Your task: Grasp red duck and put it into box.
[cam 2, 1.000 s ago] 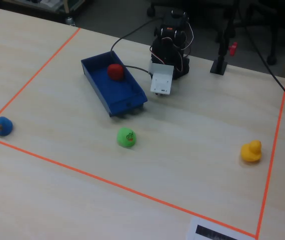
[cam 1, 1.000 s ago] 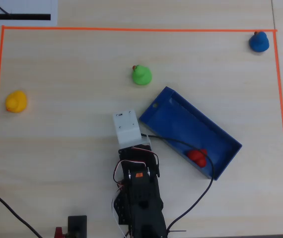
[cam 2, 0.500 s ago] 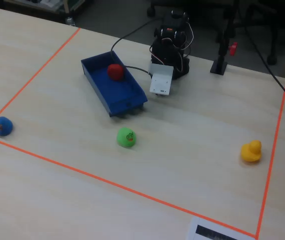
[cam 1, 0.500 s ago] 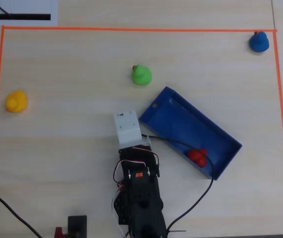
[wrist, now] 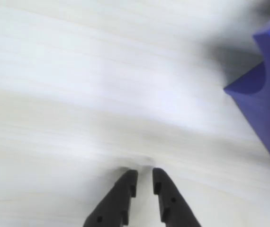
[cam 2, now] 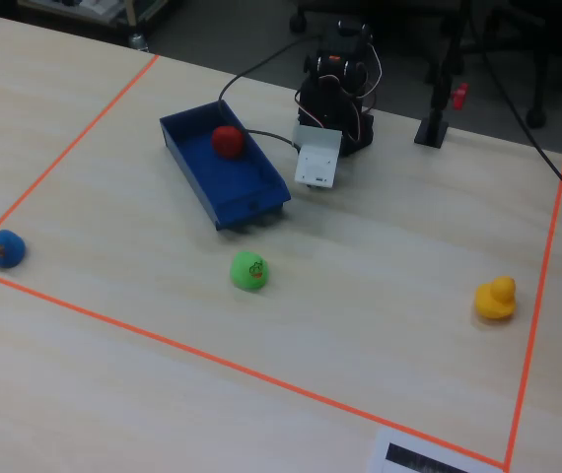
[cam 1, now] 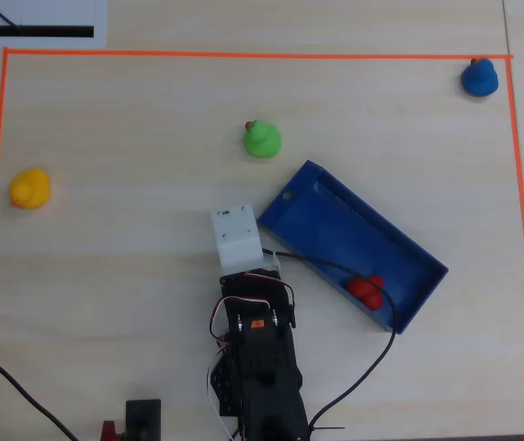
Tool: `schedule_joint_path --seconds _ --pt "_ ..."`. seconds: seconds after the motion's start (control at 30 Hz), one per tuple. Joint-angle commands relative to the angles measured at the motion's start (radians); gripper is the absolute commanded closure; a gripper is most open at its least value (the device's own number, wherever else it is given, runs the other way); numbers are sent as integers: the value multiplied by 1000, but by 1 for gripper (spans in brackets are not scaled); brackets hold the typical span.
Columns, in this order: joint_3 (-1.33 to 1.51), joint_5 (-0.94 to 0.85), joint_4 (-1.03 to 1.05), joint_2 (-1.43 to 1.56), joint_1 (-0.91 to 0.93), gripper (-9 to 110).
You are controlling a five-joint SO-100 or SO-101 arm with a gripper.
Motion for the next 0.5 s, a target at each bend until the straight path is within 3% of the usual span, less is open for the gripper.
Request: schedule_joint_path --seconds 0.0,0.47 --pt "5 5 28 -2 0 101" --pt "5 5 28 -2 0 101"
